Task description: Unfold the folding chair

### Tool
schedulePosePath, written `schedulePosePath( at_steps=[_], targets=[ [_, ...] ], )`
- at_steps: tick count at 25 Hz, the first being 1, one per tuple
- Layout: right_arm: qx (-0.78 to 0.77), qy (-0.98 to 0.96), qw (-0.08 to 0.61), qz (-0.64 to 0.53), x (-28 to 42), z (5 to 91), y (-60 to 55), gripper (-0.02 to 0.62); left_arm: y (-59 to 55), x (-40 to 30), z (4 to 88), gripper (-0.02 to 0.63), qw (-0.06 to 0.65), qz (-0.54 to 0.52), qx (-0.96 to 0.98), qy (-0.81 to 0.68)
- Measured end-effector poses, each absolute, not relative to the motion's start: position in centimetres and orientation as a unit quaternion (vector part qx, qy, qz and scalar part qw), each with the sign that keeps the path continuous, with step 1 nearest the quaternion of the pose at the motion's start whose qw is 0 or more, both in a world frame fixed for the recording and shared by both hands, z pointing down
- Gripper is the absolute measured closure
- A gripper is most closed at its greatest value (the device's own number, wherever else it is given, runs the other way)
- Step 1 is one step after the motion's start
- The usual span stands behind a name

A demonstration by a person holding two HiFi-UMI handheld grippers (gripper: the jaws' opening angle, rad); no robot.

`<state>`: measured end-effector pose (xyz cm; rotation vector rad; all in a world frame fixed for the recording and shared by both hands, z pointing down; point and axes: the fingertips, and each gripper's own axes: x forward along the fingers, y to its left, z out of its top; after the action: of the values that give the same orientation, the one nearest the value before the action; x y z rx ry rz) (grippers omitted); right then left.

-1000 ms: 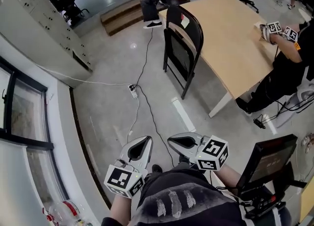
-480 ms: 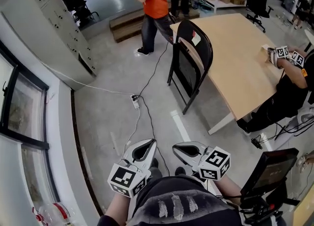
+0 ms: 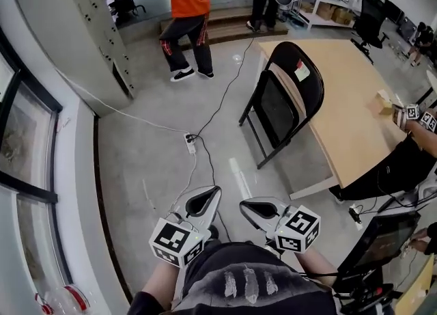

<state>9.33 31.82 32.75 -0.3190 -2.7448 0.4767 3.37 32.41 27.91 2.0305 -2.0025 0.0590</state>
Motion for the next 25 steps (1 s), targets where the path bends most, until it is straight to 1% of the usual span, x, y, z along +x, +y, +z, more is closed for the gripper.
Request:
schedulePosePath(
  at_steps=[5, 9, 14, 18, 25],
  targets=[
    [-0.105, -0.964, 0.184, 0.160, 4.2, 32.9, 33.4, 0.592, 33.3, -1.8, 28.7, 0.604, 0.159, 0.000, 0.713, -0.683],
    [-0.092, -0.964, 0.200, 0.150, 2.6, 33.6, 32.6, 0.592, 32.0, -3.9, 29.8, 0.604, 0.169, -0.006, 0.719, -0.674],
    [-0.075, -0.964, 0.204, 0.155, 2.2, 34.1, 30.6, 0.592, 29.7, -4.1, 30.0, 0.604, 0.174, -0.007, 0.730, -0.661],
    [-0.076, -0.964, 0.192, 0.165, 2.4, 33.6, 28.1, 0.592, 27.0, -3.4, 29.6, 0.604, 0.175, 0.012, 0.734, -0.656],
    [-0.088, -0.961, 0.163, 0.203, 4.7, 34.5, 20.9, 0.592, 19.9, -0.9, 29.2, 0.604, 0.171, 0.047, 0.727, -0.664]
  ],
)
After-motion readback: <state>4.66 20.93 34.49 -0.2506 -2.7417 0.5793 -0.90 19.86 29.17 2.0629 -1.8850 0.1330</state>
